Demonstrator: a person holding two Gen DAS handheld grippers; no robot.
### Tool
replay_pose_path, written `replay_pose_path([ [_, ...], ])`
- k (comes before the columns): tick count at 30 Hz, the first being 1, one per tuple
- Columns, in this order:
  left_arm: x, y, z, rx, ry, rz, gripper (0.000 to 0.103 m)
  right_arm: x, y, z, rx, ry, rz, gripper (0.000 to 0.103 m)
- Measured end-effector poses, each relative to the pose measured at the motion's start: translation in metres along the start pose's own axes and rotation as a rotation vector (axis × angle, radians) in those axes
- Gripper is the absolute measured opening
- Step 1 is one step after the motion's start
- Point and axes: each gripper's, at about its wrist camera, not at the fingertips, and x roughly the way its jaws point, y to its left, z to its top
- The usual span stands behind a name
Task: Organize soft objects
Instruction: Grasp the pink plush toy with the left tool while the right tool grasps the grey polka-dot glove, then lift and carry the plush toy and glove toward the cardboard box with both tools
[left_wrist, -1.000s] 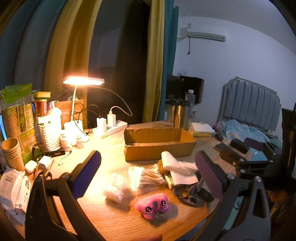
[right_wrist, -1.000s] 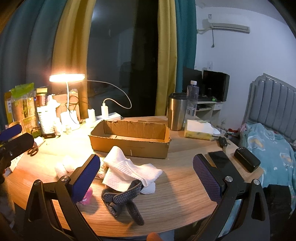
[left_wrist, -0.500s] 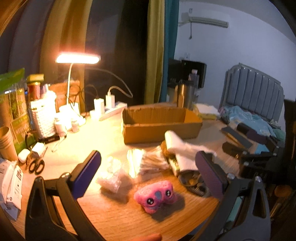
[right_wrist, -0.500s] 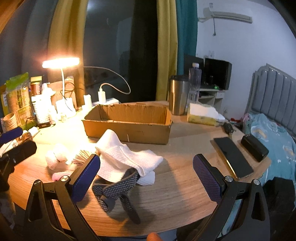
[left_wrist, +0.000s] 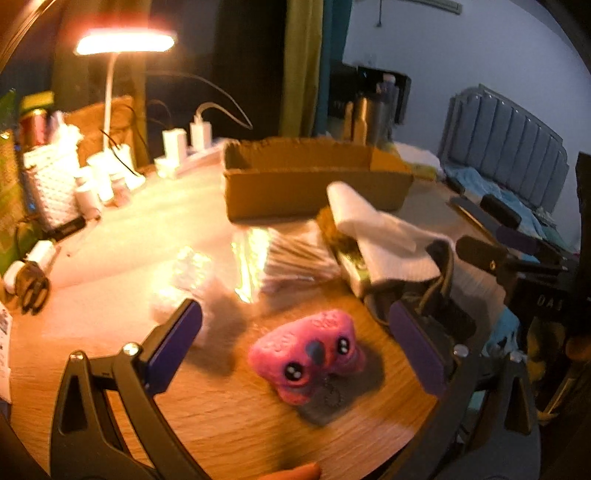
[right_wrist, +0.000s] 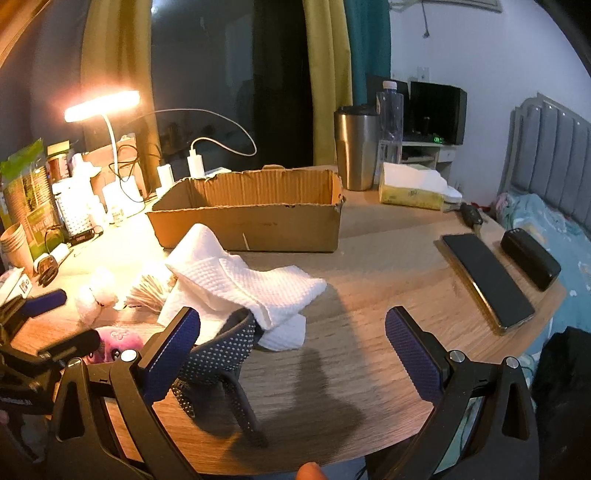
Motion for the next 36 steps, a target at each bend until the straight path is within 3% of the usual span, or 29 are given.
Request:
replay_pose_path([
  [7, 0.029, -0.005, -0.005, -0.012, 0.115, -0.03, 0.101, 0.004, 0.001, -0.006, 0.01, 0.035, 0.094, 0.102],
  [14, 0.037, 0.002, -0.01, -0.027, 0.16, -0.031, 0.079, 0.014, 0.017, -0.014, -0.007, 0.09, 0.202, 0.102],
  [16, 0.041, 0.002, -0.011, -0.022, 0.175, -0.033, 0.074, 0.017, 0.023, -0.018, -0.025, 0.112, 0.212, 0.094],
  [20, 0.045, 0.0, -0.014, -0.011, 0.194, -0.046, 0.067, 0.025, 0.028, -0.027, -0.044, 0.157, 0.229, 0.088],
  [25, 0.044, -0.001, -0.016, -0.002, 0.189, -0.053, 0.058, 0.032, 0.034, -0.033, -0.061, 0.197, 0.25, 0.04],
  [36, 0.022, -0.001, -0.011, -0.003, 0.116, -0.075, 0.057, -0.005, 0.037, -0.014, -0.122, 0.101, 0.273, 0.034],
])
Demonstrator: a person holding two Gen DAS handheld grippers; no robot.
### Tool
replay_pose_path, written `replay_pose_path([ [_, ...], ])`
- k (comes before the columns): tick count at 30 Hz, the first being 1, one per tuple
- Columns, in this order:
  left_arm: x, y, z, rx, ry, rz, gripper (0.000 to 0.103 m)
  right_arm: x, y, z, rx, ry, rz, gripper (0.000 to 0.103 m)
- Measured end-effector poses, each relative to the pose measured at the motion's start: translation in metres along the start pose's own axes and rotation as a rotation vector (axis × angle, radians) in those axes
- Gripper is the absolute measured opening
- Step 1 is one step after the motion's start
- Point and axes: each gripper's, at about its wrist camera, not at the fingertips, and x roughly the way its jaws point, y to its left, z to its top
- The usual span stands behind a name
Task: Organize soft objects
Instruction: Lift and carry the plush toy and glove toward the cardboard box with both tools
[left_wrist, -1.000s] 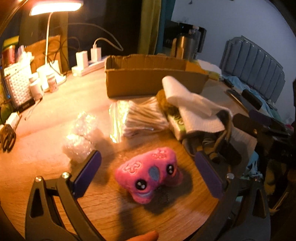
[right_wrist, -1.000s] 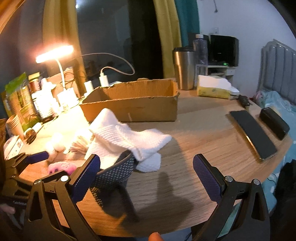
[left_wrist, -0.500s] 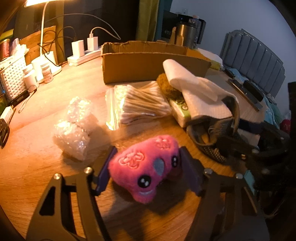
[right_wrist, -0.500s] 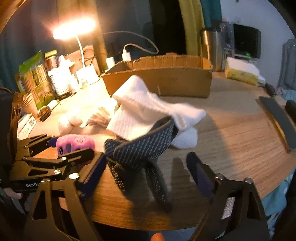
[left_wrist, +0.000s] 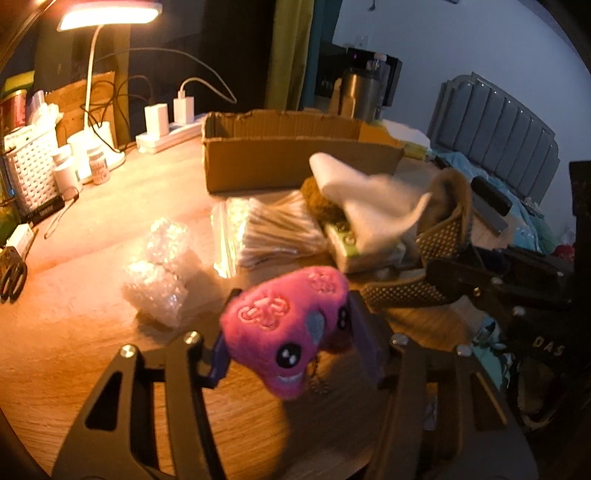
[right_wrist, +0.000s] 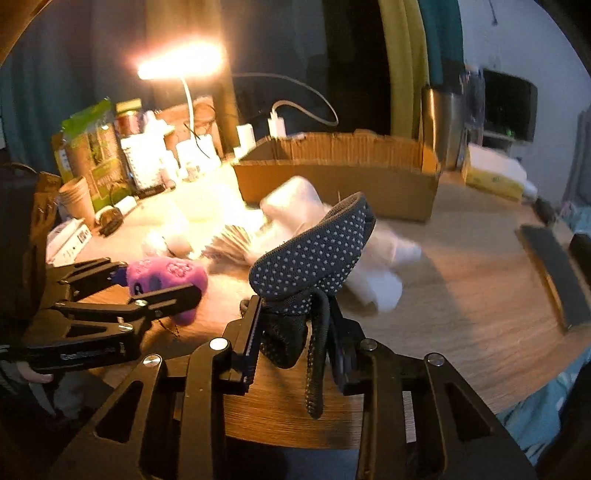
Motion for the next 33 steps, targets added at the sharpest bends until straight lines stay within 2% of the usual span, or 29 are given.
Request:
replay_pose_path([
  [10, -0.035, -0.005, 0.016, 0.021, -0.1, -0.01, 0.057, -0.037, 0.008, 0.022, -0.028, -0.116, -0.011, 0.034],
  [22, -0.064, -0.01, 0.044, 0.024, -0.221, -0.016, 0.057, -0.064, -0.004, 0.051, -0.043, -0.181, -0.046, 0.034],
  [28, -0.065, -0.017, 0.063, 0.04, -0.247, -0.044, 0.057, -0.067, -0.017, 0.063, -0.041, -0.191, -0.076, 0.035],
  [33, -0.063, -0.018, 0.079, 0.029, -0.254, -0.037, 0.057, -0.069, -0.03, 0.075, -0.024, -0.2, -0.086, 0.035],
])
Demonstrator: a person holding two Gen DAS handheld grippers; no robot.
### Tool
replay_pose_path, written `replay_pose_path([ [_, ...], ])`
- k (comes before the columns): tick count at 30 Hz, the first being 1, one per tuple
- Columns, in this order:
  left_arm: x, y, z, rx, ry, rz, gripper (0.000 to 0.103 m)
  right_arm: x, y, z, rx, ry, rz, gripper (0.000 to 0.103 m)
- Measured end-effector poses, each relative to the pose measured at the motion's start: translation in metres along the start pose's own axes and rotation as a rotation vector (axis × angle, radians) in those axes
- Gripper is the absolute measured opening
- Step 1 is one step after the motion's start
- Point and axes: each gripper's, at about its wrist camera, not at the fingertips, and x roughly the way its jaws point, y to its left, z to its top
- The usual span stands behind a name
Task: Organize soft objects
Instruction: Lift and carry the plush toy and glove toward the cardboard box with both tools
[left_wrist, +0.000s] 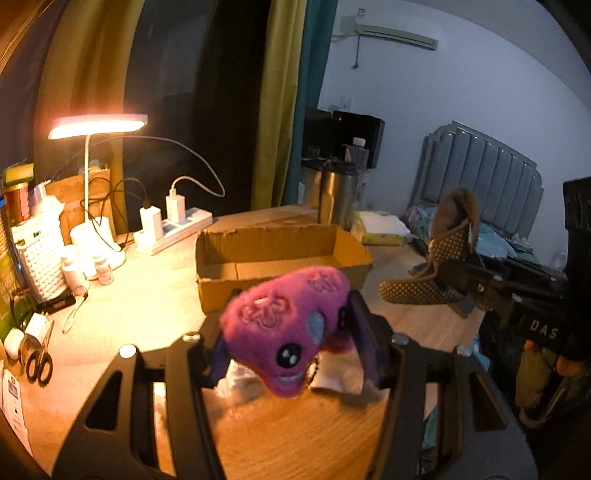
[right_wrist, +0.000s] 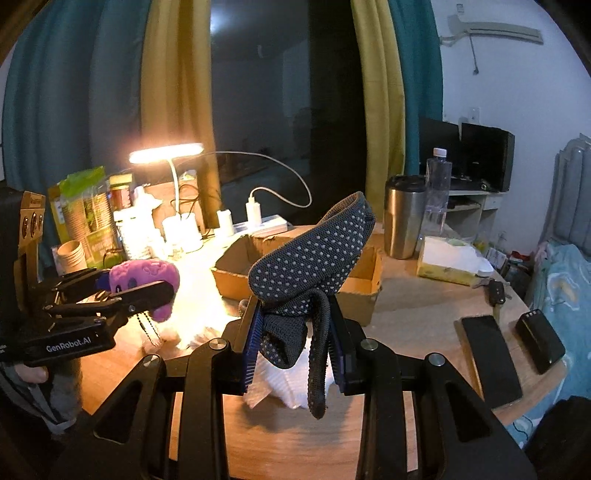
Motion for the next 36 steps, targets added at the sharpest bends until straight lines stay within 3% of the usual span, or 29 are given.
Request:
replay_pose_path([
  [18, 0.033, -0.024, 0.054, 0.065, -0.005, 0.038, 0.057, 0.024, -0.057, 0.042, 0.032, -0.036, 0.028, 0.035],
  [36, 0.1, -0.039, 0.087, 0.059, 0.023, 0.06, 0.057, 0.08, -0.098, 0.064, 0.04, 0.008, 0.09, 0.035],
])
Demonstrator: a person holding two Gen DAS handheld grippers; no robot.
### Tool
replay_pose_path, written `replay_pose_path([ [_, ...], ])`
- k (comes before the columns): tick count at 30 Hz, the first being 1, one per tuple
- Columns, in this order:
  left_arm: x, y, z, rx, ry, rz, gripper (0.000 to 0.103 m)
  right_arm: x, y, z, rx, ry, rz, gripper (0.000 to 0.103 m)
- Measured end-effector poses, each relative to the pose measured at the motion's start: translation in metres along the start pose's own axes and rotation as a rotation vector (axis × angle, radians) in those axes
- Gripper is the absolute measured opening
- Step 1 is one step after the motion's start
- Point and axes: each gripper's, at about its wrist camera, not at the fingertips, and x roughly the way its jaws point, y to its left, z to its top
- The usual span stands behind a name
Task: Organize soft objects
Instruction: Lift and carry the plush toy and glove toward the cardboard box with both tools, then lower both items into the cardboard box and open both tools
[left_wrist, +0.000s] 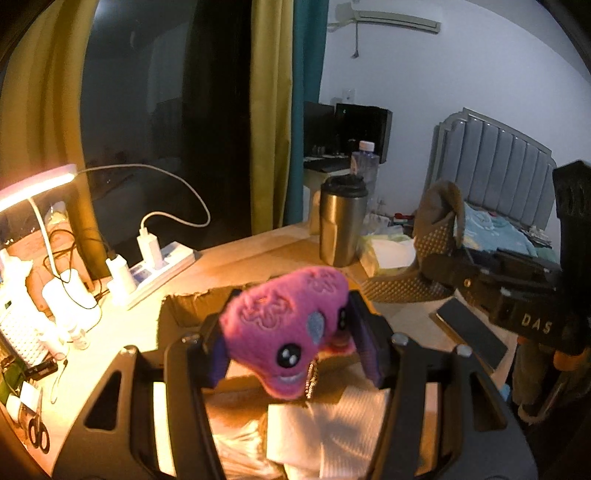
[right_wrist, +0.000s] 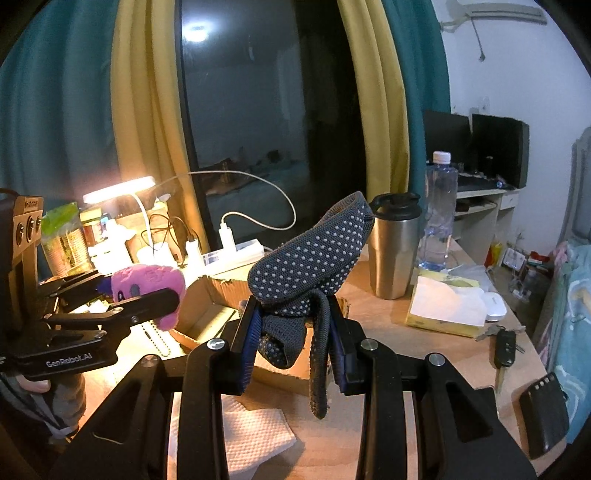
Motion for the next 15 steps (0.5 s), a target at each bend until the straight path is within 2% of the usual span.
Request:
replay_pose_path([
  [15, 0.077, 0.007, -0.001, -0.043, 0.106, -0.024, 0.057, 0.067, -0.016, -0.013, 0.041, 0.131, 0.034, 0.035],
])
